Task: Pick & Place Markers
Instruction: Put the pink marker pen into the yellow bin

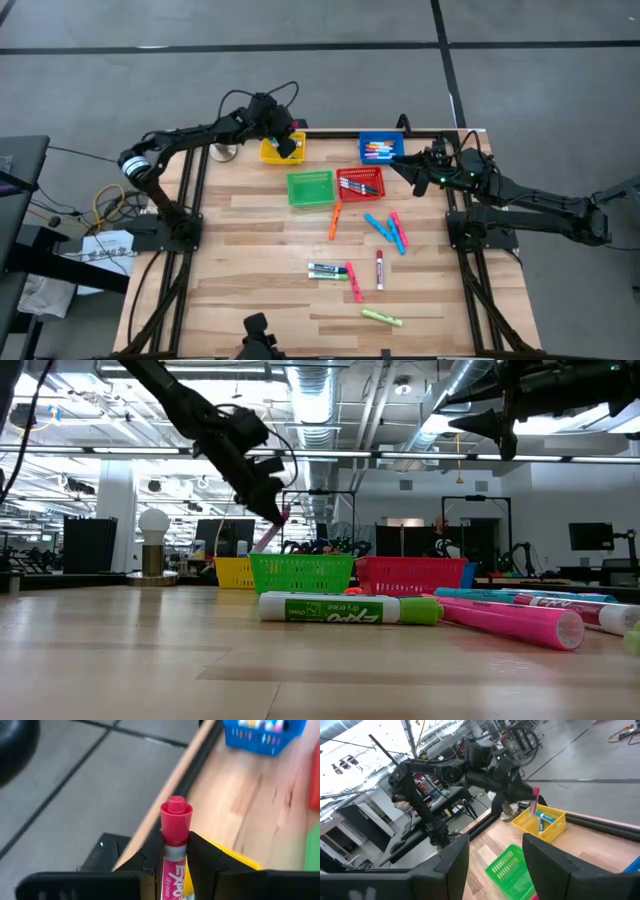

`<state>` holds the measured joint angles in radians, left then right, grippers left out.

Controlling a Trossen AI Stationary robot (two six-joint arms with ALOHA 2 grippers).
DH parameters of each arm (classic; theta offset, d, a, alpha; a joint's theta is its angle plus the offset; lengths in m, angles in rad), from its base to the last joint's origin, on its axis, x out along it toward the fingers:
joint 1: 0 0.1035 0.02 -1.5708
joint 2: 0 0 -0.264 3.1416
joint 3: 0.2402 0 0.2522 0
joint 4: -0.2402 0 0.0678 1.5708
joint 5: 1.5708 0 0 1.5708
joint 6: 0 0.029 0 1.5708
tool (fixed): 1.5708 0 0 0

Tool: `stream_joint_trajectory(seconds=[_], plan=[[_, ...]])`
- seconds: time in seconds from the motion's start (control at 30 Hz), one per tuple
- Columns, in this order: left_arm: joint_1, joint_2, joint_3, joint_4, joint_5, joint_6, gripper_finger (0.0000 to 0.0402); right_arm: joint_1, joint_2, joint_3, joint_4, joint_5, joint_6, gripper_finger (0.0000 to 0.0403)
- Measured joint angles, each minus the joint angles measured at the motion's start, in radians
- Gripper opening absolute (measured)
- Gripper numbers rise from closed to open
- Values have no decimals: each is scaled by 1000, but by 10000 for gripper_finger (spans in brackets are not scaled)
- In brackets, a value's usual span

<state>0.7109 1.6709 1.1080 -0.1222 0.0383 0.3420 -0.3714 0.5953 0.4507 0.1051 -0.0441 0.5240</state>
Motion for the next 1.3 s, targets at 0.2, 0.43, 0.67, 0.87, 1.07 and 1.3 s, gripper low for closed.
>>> stream_joint_trajectory(seconds=[0.2,0.43,0.67,0.87,1.07,1.3], plan=[[0,34,0,-79,0,28,65,-28,0,0,0,0,0,173],[-4,41,0,-110,0,88,65,-45,0,0,-8,0,0,171],[-3,47,0,-139,0,125,65,-45,0,0,-8,0,0,173],[-2,47,0,-136,0,133,65,-45,0,0,-8,0,0,171],[-6,47,0,-136,0,133,65,-45,0,0,-8,-1,0,173],[-6,47,0,-136,0,147,87,-45,0,0,-8,-2,0,171]])
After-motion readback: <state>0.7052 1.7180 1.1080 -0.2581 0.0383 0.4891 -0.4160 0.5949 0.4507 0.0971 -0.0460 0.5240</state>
